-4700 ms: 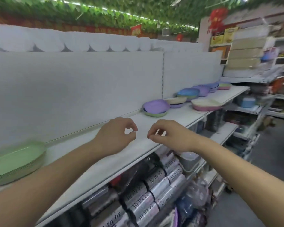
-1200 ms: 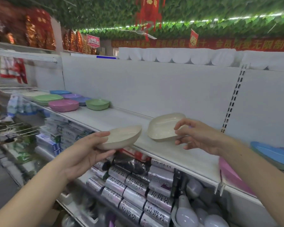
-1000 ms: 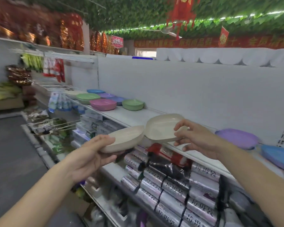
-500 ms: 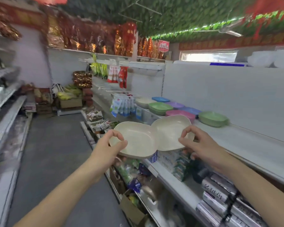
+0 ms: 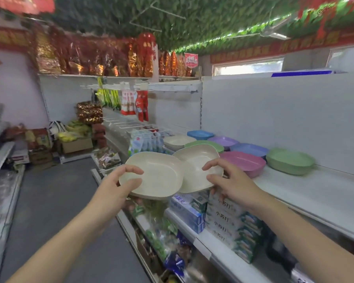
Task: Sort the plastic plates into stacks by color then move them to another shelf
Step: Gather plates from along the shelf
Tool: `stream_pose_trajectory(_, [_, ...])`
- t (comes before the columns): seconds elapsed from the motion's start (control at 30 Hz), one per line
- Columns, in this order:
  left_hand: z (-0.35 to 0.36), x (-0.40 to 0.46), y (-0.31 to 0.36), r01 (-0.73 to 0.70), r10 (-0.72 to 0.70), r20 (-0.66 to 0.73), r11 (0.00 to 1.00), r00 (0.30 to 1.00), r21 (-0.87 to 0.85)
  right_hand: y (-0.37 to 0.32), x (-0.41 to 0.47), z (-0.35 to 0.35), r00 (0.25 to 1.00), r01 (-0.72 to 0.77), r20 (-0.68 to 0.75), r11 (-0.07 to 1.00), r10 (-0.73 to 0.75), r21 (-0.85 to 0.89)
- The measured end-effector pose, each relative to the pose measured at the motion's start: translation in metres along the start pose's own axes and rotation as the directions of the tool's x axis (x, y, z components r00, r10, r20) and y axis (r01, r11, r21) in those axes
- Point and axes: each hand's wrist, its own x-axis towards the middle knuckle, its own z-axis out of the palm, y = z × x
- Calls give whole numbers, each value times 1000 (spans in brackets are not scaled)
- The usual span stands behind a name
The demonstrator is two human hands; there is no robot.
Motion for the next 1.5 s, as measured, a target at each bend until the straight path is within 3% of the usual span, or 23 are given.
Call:
stream_pose_trajectory(0.27, [-12,125,8,-50,50,-14,997,999,55,-1,121,-3,997,-47,-67,999,48,19])
stream_pose_trajectory(0.47, [-28,209,1,-77,75,61,996,995,38,-1,176,-4,994,-86,-78,992,79,-91])
stream_pose_trajectory(0.67, [-46,297,-18,-101,102,170,995,980,-13,-1,217,9,972,-152,-201,976,120,-154])
stream_pose_trajectory(1.03, [-90,450,-63,-92,106,422,994,901,-54,5,282,70,810,-370,-519,925,273,-91])
stream_pose_trajectory(1.27, [-57,501,-80,-44,103,550,992,829,-120,6,302,97,743,-488,-543,872,391,-40])
stream_pose_trajectory(1.33, [-43,510,-83,-20,100,579,989,809,-144,10,304,96,745,-550,-538,820,396,-158])
stream_pose_trajectory(1.43, [-20,516,-85,-2,106,605,985,789,-170,14,303,85,780,-615,-513,592,358,-521])
stream_pose_trajectory(1.5, [-6,515,-81,11,94,624,987,775,-163,15,306,80,774,-630,-524,508,354,-588])
